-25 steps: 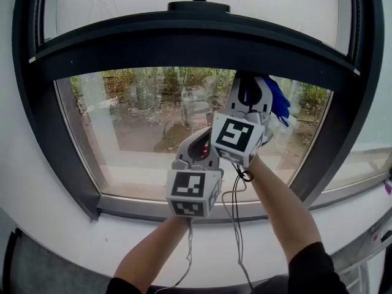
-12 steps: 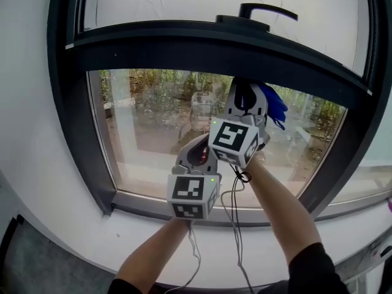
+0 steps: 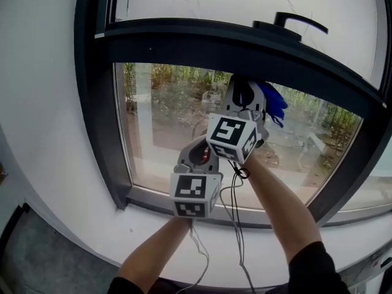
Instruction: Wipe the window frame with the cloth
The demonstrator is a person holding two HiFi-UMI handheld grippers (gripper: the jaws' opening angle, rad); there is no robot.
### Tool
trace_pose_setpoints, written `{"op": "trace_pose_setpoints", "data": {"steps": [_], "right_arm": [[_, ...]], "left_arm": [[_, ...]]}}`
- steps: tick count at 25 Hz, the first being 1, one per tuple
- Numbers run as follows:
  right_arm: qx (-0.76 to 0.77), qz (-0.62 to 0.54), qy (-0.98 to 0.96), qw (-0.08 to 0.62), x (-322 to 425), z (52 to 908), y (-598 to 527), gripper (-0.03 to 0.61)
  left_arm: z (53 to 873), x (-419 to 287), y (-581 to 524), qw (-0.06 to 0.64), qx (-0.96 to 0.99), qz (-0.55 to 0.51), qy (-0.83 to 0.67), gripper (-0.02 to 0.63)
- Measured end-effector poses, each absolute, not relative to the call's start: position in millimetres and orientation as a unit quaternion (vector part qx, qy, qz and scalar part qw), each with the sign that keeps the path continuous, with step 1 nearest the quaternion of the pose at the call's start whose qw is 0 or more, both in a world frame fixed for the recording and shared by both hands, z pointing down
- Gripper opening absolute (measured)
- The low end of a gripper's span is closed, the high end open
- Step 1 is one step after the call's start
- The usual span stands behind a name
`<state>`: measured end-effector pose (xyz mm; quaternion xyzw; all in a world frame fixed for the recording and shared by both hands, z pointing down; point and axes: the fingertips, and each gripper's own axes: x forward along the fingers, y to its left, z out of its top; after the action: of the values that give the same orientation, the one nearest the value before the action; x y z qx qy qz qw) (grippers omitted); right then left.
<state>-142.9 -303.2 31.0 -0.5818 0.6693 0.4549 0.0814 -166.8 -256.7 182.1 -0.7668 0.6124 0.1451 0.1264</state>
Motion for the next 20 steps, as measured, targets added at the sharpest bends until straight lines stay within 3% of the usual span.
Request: {"op": "trace_pose_setpoints", "data": {"steps": [20], "right_arm": [[-0.536,0.440,0.716,0.075,-271.5,34.0,-288.8,0.018]], "left_arm": [[203.8,-275.2,-238.2,0.114,-0.726,0.132,0.666,0.005]]}}
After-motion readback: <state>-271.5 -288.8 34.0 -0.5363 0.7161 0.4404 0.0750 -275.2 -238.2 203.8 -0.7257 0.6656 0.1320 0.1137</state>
